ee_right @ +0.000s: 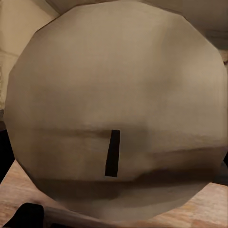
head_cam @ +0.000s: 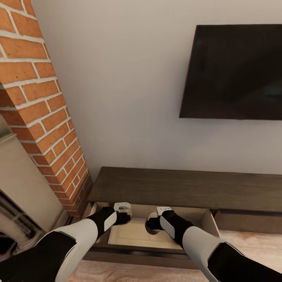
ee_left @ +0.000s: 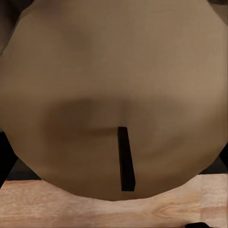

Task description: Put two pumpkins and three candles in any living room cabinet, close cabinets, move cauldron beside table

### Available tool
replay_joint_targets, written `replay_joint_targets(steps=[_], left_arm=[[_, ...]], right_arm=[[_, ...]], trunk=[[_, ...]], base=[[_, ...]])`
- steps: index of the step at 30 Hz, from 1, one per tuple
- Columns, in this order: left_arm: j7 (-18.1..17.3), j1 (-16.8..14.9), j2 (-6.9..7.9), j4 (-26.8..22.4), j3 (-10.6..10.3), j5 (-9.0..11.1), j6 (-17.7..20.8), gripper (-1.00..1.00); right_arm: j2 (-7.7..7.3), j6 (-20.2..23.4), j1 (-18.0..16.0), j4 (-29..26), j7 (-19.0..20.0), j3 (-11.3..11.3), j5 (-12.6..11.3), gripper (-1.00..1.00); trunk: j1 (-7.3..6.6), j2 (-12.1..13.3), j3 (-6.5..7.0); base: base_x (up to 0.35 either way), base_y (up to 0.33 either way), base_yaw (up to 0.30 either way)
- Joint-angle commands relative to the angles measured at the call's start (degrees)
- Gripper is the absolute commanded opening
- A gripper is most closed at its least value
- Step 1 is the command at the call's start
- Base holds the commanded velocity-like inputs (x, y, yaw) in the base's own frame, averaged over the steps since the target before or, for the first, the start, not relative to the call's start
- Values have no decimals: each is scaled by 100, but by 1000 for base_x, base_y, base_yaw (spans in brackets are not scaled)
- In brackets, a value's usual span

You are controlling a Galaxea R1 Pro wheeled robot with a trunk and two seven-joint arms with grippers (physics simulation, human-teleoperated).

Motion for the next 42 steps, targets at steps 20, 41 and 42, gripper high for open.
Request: replay_joint_targets(steps=[20,41,42], left_arm=[[-23,-1,-1,-12,-50,49,-48,-100],[-243,4,-1,-8,-52,28,-73,-100],[-266,4,-1,-10,-52,16,-74,-100]], right_arm=[[0,16,-3,-9,-39,23,-42,-100],[0,6,-3,-9,-39,23,-47,-100],[0,6,-3,-9,-39,23,-48,-100]], trunk=[[0,-3,-43],[0,-3,-68],[0,-3,-76]], base=[[17,-23,18],[1,-37,8],[0,-2,66]])
